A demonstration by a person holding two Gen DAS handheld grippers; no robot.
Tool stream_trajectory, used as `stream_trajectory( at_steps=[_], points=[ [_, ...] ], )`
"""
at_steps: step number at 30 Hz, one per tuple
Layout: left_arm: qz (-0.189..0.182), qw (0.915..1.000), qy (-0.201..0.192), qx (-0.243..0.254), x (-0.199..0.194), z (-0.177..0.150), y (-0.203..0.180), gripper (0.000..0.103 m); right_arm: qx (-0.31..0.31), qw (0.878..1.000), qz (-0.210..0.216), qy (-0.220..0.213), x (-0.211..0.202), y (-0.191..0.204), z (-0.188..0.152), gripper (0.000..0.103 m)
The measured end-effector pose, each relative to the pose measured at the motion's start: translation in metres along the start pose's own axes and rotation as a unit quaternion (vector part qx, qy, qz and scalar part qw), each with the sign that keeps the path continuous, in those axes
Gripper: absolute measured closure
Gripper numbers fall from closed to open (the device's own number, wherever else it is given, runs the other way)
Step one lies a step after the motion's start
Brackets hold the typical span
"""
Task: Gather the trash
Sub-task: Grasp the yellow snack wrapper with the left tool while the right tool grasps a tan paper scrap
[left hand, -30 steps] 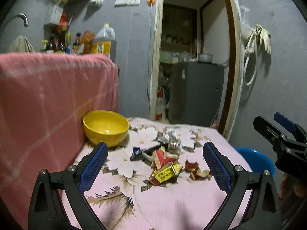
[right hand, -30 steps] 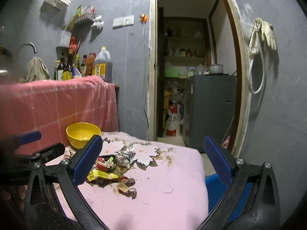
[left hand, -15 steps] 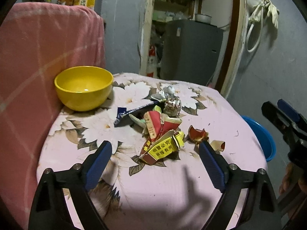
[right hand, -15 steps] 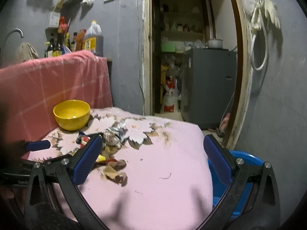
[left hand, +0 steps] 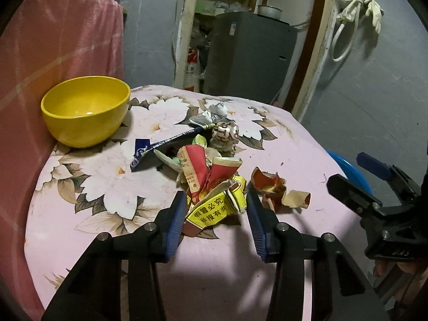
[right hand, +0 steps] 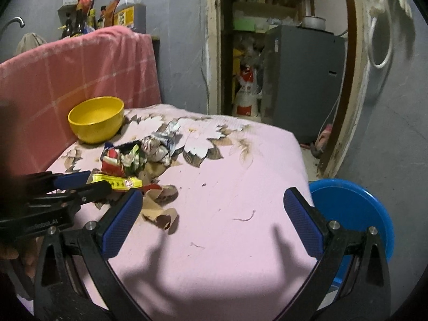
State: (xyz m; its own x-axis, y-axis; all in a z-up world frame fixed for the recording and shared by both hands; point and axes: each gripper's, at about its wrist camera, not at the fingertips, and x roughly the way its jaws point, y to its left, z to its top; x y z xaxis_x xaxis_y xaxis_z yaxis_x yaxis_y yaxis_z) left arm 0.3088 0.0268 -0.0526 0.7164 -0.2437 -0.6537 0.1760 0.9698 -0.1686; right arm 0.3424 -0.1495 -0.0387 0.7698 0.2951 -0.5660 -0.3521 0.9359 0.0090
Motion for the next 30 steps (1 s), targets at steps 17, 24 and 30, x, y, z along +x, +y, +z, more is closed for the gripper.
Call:
stream_trajectory(
  at_steps=[17,24,30],
  points=[
    [-0.007,0.9989,0.003,-0.046,-0.023,-0.004,0.019,0.071,-0.02,0.996,0.053,0.072,0.029,0.02,-0.005,0.0],
    [-0.004,0.9983,0.008,-0.057,-0.029,-0.006,0.024,0.071,-0.026,0.99,0.087,0.109,0.051,0.036,-0.002,0.019],
    [0.003,0.9988,0.002,-0.048,-0.034,-0.009,0.023,0.076,-0.04,0.987,0.095,0.126,0.059,0.048,-0.007,0.052]
  ],
)
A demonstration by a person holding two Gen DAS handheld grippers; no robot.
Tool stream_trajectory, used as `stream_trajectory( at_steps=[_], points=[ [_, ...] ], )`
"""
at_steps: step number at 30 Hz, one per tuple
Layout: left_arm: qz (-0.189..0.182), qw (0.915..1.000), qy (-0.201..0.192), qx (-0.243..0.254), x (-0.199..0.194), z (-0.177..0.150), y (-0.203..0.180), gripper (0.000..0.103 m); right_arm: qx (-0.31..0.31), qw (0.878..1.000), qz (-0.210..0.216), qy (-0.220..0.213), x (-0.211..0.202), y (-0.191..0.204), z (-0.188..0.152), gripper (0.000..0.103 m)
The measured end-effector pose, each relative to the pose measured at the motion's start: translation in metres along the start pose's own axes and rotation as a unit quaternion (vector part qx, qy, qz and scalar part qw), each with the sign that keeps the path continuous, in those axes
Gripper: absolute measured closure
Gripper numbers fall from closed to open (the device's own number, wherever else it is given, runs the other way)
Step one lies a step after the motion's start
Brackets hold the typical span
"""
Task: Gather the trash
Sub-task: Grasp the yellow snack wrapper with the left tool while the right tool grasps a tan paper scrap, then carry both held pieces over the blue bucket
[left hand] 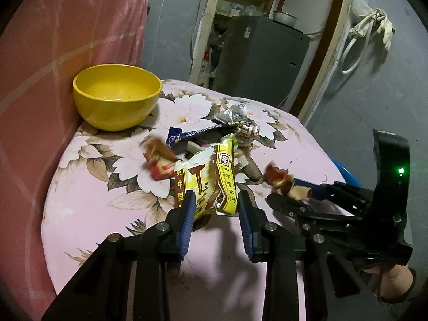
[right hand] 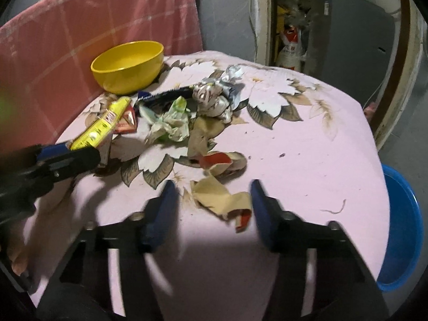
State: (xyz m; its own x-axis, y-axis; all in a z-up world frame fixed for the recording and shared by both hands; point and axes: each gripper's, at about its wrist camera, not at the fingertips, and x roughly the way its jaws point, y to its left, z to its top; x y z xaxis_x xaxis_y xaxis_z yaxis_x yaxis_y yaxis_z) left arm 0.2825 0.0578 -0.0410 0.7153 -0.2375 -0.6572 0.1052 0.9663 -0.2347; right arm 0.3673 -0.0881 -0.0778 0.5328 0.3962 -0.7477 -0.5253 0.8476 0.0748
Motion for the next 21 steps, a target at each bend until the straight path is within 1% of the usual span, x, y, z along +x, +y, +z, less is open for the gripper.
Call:
stream_trajectory(
  at_steps=[1,5,8,11,16,21],
  points=[
    [0.0,1.0,-0.001,0.0,-0.001,-0.001,0.0,0.076,0.001,1.0,0.0,-0.001,0.0,0.0,-0.001,0.056],
    [0.002,1.0,-0.005,0.0,-0.002,-0.003,-0.001,0.077,0.009,1.0,0.011,-0.007,-0.005,-0.003,-0.002,0.064],
    [0.006,1.0,-0.007,0.0,-0.006,-0.004,-0.002,0.078,0.013,1.0,0.017,-0.014,-0.009,-0.004,-0.005,0.067],
    [0.001,0.9999,-0.014,-0.001,-0.01,-0.006,-0.006,0.078,0.019,0.999,0.024,-0.029,-0.015,-0.003,-0.006,0.069],
    [-0.014,0.9994,-0.031,0.0,-0.019,-0.007,-0.017,0.079,0.024,0.997,0.028,-0.067,-0.035,-0.003,-0.013,0.07],
    [-0.038,0.997,-0.067,0.007,-0.034,-0.003,-0.035,0.08,0.033,0.992,0.03,-0.119,-0.066,-0.008,-0.017,0.07]
  ],
)
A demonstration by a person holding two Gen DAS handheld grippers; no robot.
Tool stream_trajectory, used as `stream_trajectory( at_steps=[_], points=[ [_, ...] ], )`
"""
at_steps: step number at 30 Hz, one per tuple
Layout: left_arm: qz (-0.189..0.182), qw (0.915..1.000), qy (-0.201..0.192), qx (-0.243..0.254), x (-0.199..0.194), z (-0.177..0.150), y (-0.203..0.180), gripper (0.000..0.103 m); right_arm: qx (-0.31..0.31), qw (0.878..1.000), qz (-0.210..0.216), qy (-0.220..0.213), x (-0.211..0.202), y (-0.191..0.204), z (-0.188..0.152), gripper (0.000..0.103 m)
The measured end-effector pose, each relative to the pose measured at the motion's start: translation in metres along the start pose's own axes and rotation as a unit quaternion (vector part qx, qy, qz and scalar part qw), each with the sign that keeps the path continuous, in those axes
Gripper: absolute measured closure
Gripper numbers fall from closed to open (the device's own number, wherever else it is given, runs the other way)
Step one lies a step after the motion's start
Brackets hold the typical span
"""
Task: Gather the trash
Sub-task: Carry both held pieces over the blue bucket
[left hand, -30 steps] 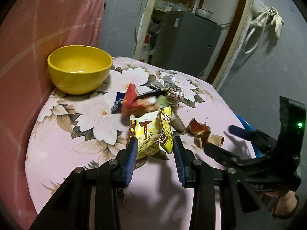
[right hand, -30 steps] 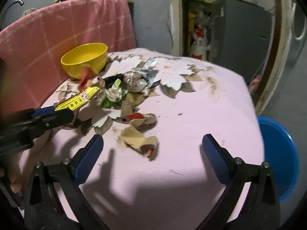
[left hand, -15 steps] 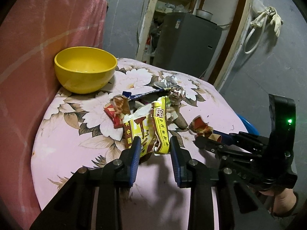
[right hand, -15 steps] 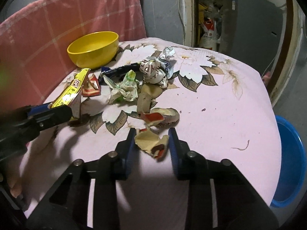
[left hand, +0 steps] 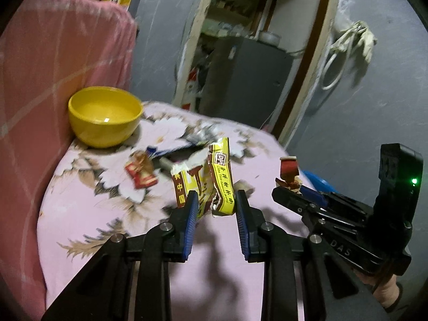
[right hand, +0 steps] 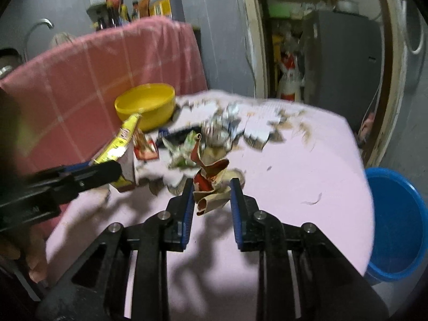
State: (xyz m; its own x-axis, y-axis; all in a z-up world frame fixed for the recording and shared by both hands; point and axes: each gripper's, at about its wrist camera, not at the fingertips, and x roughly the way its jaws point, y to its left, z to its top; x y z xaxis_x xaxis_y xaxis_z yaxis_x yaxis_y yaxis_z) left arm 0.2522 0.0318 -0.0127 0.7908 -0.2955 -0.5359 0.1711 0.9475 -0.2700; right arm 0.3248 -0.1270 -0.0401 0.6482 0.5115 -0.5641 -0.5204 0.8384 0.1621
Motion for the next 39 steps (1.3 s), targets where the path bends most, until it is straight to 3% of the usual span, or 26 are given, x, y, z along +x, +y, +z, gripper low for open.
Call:
stream_trajectory(
  at_steps=[10,19,25,29,39],
  points=[
    [-0.057,0.9922,-0.102,0.044,-0.018,0.035,-0.061,0.08,0.009,0.987,-0.03,-0.157,-0.092,-0.024,0.025,0.07],
    [-0.117,0.9754,-0.149,0.113,-0.001,0.067,-0.143,0.08,0.028,0.968,-0.097,-0.229,-0.154,-0.072,0.032,0.069],
    [-0.161,0.9675,-0.134,0.142,0.032,0.078,-0.193,0.08,0.048,0.957,-0.156,-0.242,-0.181,-0.115,0.027,0.068],
    [-0.178,0.9665,-0.103,0.154,0.061,0.077,-0.219,0.08,0.069,0.953,-0.183,-0.233,-0.19,-0.146,0.016,0.068],
    [-0.184,0.9678,-0.005,0.172,0.14,0.061,-0.253,0.08,0.139,0.953,-0.21,-0.166,-0.165,-0.215,-0.016,0.068]
  ],
)
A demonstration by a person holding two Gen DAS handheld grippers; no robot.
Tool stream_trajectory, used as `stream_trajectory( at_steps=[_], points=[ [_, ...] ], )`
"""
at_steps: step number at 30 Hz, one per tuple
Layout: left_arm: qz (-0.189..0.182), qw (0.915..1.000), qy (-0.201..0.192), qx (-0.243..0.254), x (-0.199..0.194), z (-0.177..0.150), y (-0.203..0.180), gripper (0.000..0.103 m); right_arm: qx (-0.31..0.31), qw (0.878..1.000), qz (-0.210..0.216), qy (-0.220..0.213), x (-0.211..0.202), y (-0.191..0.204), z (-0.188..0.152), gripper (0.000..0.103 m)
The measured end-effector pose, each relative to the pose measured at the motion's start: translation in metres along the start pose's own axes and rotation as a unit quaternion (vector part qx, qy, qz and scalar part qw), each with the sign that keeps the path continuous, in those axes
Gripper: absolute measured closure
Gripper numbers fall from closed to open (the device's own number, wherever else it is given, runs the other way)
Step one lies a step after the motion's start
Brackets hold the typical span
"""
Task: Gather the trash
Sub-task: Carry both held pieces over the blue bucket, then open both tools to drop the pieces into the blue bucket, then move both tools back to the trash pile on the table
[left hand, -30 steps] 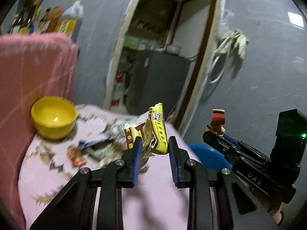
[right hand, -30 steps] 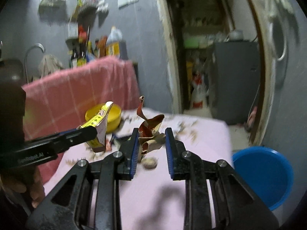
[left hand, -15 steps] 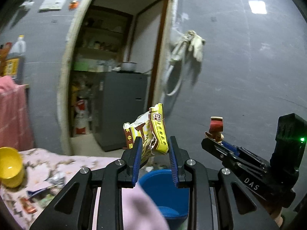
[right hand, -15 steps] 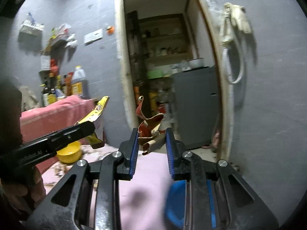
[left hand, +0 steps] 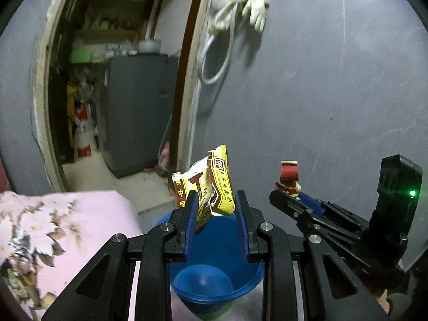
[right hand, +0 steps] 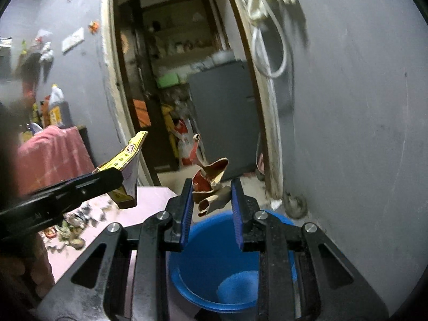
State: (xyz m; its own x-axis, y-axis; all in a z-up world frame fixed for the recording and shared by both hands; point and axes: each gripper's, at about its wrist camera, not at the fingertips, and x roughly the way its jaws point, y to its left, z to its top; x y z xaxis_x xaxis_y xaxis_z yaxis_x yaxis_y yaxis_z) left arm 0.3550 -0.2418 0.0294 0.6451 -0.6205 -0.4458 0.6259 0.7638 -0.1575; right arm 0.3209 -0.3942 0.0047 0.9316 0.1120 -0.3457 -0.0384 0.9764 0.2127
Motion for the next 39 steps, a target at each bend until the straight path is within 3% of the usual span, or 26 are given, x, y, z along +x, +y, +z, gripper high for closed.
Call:
stream_trajectory(
  at_steps=[9,13,16,24,39],
  points=[
    [0.014,0.9944,0.102,-0.025,0.065,-0.025,0.016,0.078,0.031,0.996,-0.012,0.077,0.053,-0.032,-0.031,0.062],
    [0.021,0.9904,0.13,-0.042,0.078,-0.037,0.027,0.069,0.042,0.993,-0.016,0.109,0.074,-0.041,-0.043,0.054],
    [0.027,0.9901,0.131,-0.043,0.079,-0.044,0.032,0.066,0.051,0.991,-0.017,0.122,0.081,-0.047,-0.05,0.047],
    [0.039,0.991,0.117,-0.052,0.065,-0.042,0.031,0.066,0.06,0.991,-0.02,0.12,0.076,-0.046,-0.051,0.044],
    [0.06,0.9956,0.033,-0.064,-0.02,-0.012,0.036,0.065,0.031,0.998,-0.007,0.049,0.02,-0.002,-0.005,0.036]
  ],
)
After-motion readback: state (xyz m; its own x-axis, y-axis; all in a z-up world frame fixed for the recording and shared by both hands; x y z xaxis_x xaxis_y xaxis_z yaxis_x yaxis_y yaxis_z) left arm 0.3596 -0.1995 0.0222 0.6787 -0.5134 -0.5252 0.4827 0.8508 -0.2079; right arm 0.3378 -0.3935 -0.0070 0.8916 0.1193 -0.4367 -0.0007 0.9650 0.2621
